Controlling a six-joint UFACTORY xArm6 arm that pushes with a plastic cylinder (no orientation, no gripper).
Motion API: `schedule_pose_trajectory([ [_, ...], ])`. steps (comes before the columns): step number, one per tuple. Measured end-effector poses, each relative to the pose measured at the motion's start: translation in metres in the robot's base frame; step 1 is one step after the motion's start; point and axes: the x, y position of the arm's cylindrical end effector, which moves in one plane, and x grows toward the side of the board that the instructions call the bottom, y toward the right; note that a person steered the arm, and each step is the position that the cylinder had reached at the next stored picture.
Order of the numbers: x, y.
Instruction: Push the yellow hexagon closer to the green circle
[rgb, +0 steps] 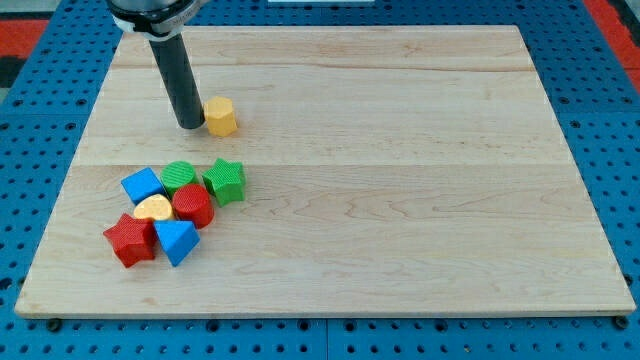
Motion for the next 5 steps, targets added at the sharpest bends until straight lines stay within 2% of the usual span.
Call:
schedule_pose_trajectory([
  [1,-0.017,-0.014],
  [2,-0.060,-0.027],
  [3,-0.057,0.044],
  [5,-0.008,-0.042],
])
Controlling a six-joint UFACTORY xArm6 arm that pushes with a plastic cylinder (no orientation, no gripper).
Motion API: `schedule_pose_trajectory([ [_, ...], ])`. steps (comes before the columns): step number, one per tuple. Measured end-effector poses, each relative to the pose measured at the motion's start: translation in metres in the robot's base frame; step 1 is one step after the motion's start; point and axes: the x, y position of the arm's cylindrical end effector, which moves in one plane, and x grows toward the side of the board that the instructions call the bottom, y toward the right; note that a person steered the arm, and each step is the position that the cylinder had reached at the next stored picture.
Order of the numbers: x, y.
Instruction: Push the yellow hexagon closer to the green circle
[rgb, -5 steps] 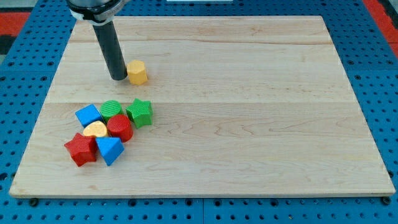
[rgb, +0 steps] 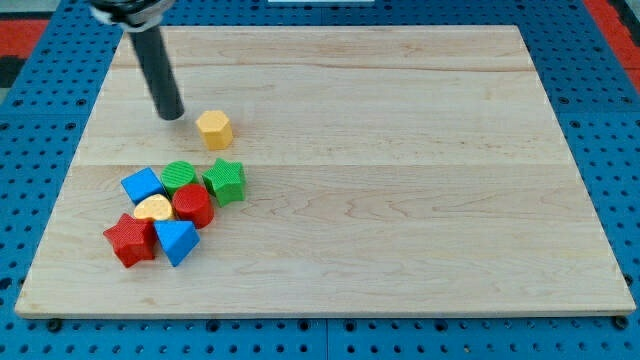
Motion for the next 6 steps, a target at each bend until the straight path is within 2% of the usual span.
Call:
schedule_pose_trajectory([
  [2,-0.024,0.030],
  [3,-0.021,0.079],
  [4,0.019,0.079],
  [5,0.031,0.074],
  [6,0.022,0.078],
])
